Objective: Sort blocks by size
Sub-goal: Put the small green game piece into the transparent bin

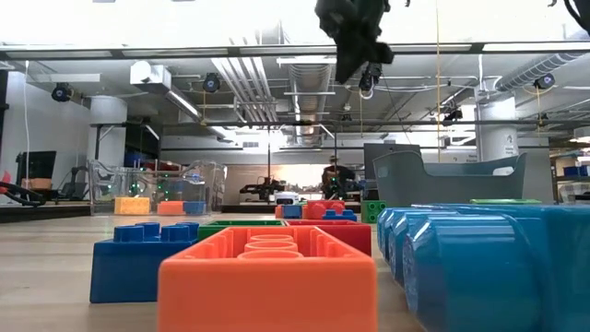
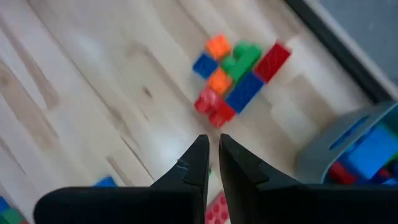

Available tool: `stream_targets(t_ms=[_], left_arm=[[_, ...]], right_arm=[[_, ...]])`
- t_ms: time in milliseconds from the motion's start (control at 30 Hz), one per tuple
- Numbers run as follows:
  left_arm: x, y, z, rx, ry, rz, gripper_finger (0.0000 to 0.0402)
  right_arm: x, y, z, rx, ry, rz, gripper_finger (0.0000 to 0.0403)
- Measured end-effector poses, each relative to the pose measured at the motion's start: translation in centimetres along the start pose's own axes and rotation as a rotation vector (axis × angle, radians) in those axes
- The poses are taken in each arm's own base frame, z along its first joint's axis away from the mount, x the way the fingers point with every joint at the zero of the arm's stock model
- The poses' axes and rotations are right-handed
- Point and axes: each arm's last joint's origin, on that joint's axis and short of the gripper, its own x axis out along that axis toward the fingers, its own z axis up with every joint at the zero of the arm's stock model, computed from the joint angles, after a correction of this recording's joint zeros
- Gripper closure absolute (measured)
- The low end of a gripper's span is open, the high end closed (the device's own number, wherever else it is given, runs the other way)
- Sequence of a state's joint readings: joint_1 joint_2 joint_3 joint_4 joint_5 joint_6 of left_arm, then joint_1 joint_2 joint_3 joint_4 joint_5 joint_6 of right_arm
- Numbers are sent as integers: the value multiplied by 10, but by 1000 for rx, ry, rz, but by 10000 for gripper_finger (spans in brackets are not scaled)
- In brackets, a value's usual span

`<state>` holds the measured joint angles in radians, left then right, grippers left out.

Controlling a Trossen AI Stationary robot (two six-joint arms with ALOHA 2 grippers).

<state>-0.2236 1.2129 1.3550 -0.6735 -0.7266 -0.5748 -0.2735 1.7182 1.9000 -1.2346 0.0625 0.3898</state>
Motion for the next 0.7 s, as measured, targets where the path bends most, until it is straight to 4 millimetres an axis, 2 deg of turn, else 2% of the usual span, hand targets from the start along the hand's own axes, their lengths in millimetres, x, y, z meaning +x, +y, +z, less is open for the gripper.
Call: stream_targets(t_ms=[200,367,433,533,700], left_arm=[[-3,0,6,48,-18,1,134],[-4,0,7,53,-20,0,134],[-4,0,7,53,-20,0,134],[-4,0,7,53,-24,6,134],[-4,0,7,53,-24,5,134]], right_arm=[[39,-2,-20,-9,117,-35,376],[62,-4,-26,7,104,-30,376],[64,-5,-18,-12,38,-4,376],[63,-10,4,-73,-141,67,376],[54,-27,55,-145,-621,119,376]])
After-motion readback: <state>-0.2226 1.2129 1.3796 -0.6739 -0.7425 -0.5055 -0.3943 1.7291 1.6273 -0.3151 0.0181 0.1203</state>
